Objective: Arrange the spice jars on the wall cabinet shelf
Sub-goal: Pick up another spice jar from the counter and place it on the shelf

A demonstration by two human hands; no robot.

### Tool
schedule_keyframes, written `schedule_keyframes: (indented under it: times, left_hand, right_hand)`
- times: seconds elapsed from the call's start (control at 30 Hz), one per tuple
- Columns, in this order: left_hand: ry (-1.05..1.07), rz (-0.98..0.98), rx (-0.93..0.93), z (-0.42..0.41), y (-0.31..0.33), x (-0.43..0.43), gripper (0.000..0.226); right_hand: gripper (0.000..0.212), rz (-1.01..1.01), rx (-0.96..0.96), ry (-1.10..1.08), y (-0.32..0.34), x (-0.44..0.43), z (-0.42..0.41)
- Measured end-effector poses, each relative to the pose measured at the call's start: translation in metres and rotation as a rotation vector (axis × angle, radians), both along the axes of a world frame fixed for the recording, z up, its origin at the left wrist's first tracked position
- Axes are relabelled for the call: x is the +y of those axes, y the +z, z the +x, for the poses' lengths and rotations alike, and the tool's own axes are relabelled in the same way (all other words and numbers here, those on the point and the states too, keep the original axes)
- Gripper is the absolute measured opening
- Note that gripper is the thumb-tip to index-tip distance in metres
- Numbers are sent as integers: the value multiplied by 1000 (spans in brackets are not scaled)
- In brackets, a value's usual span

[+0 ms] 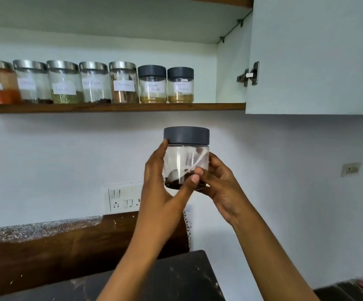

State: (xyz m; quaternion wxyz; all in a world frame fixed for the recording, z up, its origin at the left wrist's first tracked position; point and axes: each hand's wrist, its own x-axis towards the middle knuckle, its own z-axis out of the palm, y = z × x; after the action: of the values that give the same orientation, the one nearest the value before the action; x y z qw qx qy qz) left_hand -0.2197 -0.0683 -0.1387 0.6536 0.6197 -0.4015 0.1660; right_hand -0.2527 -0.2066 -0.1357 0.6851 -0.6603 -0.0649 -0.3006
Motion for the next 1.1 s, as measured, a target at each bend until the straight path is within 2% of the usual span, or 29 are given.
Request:
schedule_keyframes:
  times: [0.13,0.23,0.3,0.37,0.43,0.5,0.57,0.63,0.73,0.83,0.93,1.03,1.1]
  left_hand:
    - [-50,-21,18,8,7,-28,77]
    - [-144,-109,86,16,13,-39,72]
    - [-255,-208,162,22,14,-44,72]
    - [-469,-303,257,26,16,-49,83]
    - [-636,-367,324,25,18,-56,76]
    - [-675,-396,351,23,17,-65,68]
    - [-649,-411,352,22,16,-73,72]
    - [-548,-383,296,19,15,-77,70]
    - [-176,-328,193,11,14,-82,45]
    - [79,-277,52,-1,16,-84,36]
    - [148,-206,-8,-10,20,-85,37]
    - [122,-154,-8,-19,23,-86,51]
    - [111,-160,3,-22,26,-86,56]
  right_hand:
    - [63,-62,-69,-21,7,-15,1]
    - [65,-82,-105,-36,11,-27,-4]
    - [55,-53,-126,-10,15,-38,-8]
    - [51,-25,-147,33,19,-46,-11]
    - [64,5,-165,94,22,-51,-11]
    - [84,37,-174,145,24,-54,-9]
    - [94,66,-183,175,25,-57,-9]
    - [90,63,-198,145,25,-60,-10]
    - [77,53,-226,10,24,-62,-13]
    - [72,33,-261,-109,23,-61,-16]
    - [68,-6,-299,-191,24,-60,-21]
    - [73,-66,-320,-263,24,-61,-25]
    - [67,-109,-338,-294,26,-62,-29]
